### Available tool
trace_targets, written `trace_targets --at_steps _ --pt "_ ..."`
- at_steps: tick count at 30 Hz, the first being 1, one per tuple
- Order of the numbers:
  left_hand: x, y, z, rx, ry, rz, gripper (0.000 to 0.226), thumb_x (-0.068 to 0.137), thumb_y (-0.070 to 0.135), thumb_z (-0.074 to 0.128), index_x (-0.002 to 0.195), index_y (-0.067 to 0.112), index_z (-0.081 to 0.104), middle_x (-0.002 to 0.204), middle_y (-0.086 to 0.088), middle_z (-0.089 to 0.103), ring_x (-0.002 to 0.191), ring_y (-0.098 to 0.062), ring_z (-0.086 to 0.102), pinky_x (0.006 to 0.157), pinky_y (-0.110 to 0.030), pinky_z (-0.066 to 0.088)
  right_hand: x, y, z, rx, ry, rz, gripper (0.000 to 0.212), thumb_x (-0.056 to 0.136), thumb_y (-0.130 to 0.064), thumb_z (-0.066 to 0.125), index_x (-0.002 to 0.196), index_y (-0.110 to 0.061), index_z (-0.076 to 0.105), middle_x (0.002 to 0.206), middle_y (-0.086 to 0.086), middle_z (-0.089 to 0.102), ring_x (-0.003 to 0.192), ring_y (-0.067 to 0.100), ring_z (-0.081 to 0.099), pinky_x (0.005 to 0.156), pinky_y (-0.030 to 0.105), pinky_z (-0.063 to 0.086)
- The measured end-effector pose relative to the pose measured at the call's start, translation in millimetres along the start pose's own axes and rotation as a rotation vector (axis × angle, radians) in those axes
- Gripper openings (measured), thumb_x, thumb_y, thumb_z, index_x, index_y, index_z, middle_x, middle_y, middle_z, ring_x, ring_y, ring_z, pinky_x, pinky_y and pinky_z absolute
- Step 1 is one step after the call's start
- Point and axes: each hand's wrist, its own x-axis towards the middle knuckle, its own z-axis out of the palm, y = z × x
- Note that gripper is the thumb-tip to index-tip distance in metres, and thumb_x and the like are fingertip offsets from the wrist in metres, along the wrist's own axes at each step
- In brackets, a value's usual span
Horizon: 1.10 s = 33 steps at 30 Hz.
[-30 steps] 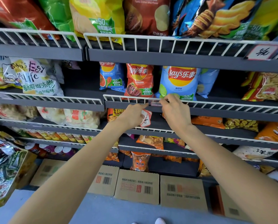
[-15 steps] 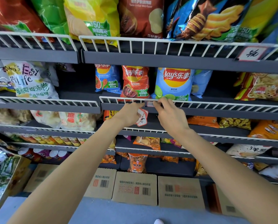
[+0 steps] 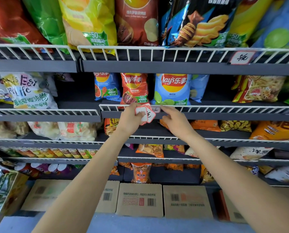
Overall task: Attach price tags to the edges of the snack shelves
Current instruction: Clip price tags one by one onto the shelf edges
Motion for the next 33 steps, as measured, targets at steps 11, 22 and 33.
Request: trace_targets --at_steps 11,22,33 --pt "-16.4 91.7 88.0 -0.137 -0.175 0.099 0.027 0.092 0.018 0.055 0.116 0.006 0.050 0.108 -0.012 0.061 0.099 -0.028 0.059 0.094 -0.049 0.047 -50.6 44.0 -117.5 0.573 0.069 0.110 0.019 0.088 -0.005 0.061 0.105 -0.010 0.068 0.093 0.003 0.070 0.077 0.000 0.063 0.062 0.009 0.047" --pt "-50.2 219.1 254.6 -0.024 -0.104 0.141 0.021 0.095 0.018 0.050 0.114 0.008 0.052 0.084 -0.002 0.053 0.070 -0.016 0.046 0.058 -0.025 0.029 -100.4 185.2 -258.9 0.725 0.030 0.217 0.018 0.080 0.003 0.066 0.083 -0.015 0.069 0.061 -0.009 0.066 0.056 0.002 0.053 0.049 0.011 0.039" --pt "-33.7 272.7 305.6 0.084 -0.113 0.210 0.025 0.096 0.018 0.048 0.118 0.010 0.055 0.100 -0.007 0.063 0.082 -0.022 0.059 0.068 -0.027 0.041 -98.8 234.7 -319.9 0.740 0.040 0.238 0.016 0.079 -0.001 0.069 0.084 -0.016 0.069 0.057 -0.012 0.065 0.051 -0.001 0.053 0.052 0.014 0.039"
